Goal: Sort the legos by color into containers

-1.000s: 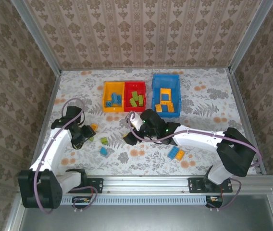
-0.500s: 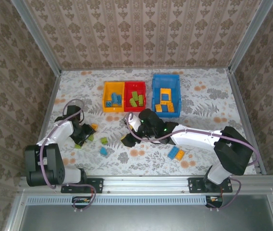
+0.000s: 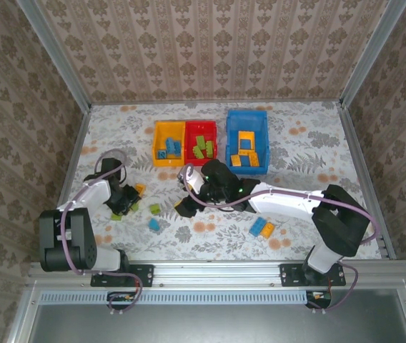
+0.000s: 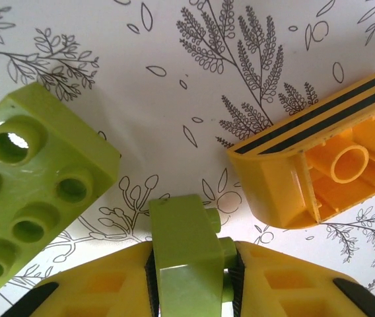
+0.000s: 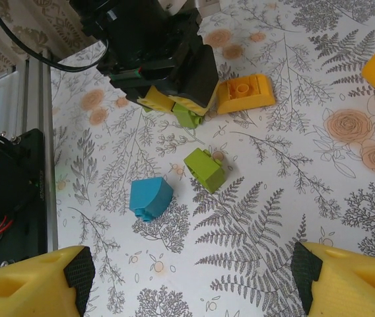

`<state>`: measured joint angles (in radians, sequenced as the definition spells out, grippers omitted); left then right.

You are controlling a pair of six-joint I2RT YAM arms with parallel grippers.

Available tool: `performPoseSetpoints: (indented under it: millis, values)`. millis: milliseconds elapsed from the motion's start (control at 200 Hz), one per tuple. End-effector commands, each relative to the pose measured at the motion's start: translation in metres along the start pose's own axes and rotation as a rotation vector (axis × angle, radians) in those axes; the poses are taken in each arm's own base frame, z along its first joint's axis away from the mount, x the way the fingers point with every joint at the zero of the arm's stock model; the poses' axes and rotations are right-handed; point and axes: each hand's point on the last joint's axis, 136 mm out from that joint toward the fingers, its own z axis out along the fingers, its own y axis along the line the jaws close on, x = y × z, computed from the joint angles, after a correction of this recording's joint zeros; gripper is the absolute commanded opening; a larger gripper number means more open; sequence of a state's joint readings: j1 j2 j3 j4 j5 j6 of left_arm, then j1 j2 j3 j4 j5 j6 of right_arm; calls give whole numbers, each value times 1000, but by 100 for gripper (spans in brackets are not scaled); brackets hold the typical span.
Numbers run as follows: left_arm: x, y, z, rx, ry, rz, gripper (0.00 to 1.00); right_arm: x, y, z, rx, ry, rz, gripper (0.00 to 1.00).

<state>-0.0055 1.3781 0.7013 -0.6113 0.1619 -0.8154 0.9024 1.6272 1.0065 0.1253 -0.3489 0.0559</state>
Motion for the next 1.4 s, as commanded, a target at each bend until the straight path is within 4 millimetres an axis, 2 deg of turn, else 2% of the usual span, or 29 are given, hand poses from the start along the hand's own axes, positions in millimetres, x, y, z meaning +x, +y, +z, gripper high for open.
performPoseSetpoints:
  millis: [0, 65, 180, 245, 310, 425, 490, 575, 665, 670, 695, 795, 1060, 1165, 1175, 1265, 1395]
  values:
    - [11, 8, 4, -19, 27, -15, 33, -11, 4, 4, -18, -20, 1, 81]
    - [11, 9, 4, -22, 22, -13, 32, -12, 2, 4, -11, -22, 2, 81]
    - [8, 4, -5, -11, -5, 9, 24, -17, 0, 3, 6, -30, 5, 81]
    - [6, -4, -17, 3, -27, 32, 20, -24, -7, -2, 46, -52, 17, 81]
    - [4, -20, -36, 22, -64, 86, 19, -38, -24, -16, 116, -112, 54, 80]
    - [7, -72, -75, 103, -139, 223, 19, -72, -67, -65, 291, -308, 135, 81]
    - [9, -106, -92, 145, -173, 311, 19, -81, -88, -90, 379, -366, 175, 81]
    - [16, -153, -104, 194, -197, 436, 18, -88, -111, -117, 467, -413, 214, 81]
    - [22, -199, -108, 220, -216, 560, 19, -84, -134, -132, 526, -429, 273, 81]
    - [21, -201, -109, 223, -221, 563, 18, -88, -133, -137, 525, -443, 270, 81]
    - [33, -217, -106, 233, -213, 621, 19, -91, -136, -146, 536, -462, 282, 81]
    - [41, -259, -94, 246, -192, 703, 19, -85, -151, -157, 572, -468, 330, 81]
    - [38, -324, -45, 216, -141, 775, 20, -73, -155, -167, 589, -453, 350, 81]
    - [31, -338, -26, 192, -135, 784, 20, -66, -155, -169, 589, -448, 367, 81]
    - [29, -342, -30, 200, -146, 785, 20, -65, -155, -169, 590, -448, 368, 81]
    - [19, -350, -21, 170, -161, 797, 20, -62, -154, -171, 588, -446, 375, 81]
    - [4, -350, -3, 77, -187, 813, 16, -54, -157, -170, 596, -432, 389, 81]
